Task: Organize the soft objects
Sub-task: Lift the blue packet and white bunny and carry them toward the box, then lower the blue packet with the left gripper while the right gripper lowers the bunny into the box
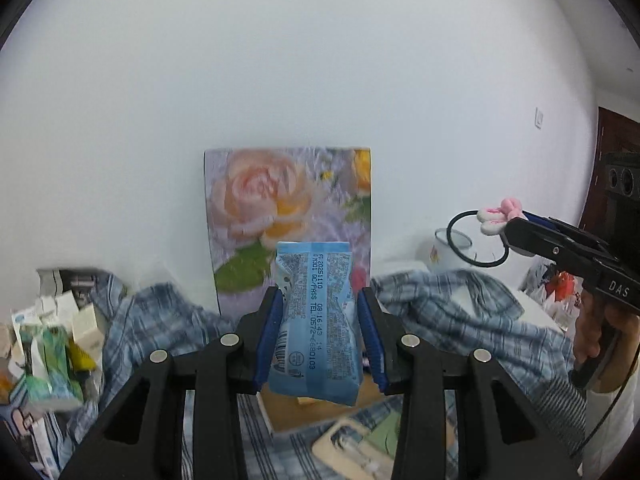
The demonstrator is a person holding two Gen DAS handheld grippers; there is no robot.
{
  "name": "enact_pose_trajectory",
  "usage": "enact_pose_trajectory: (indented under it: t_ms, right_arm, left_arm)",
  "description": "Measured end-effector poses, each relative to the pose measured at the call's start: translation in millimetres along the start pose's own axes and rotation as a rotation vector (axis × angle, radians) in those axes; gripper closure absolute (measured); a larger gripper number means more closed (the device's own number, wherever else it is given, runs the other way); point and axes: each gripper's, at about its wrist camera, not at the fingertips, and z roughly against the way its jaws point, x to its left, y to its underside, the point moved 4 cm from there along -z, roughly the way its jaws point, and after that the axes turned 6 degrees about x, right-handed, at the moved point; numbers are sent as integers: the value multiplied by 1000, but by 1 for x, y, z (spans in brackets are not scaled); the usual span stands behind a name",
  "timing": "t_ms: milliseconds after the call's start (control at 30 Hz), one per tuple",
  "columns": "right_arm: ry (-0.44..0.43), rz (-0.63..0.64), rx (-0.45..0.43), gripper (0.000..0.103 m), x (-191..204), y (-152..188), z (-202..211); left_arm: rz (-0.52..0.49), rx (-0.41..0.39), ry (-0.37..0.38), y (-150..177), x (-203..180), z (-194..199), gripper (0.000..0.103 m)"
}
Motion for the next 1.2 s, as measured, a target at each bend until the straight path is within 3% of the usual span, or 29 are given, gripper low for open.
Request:
enact_pose_trajectory:
  t_ms: [300,600,1200]
  right_arm:
    - [-20,-1,-46,67,-1,-44,-17]
    - [-18,-14,-55,67,-6,-62,-34]
    - [-21,-79,22,66,-42,-27,-91]
  left_arm:
    - [17,-74,34,-47,-4,-8,62]
    - [41,-91,41,-66,-1,-27,62]
    - [31,-25,-9,-48,13,-104,62]
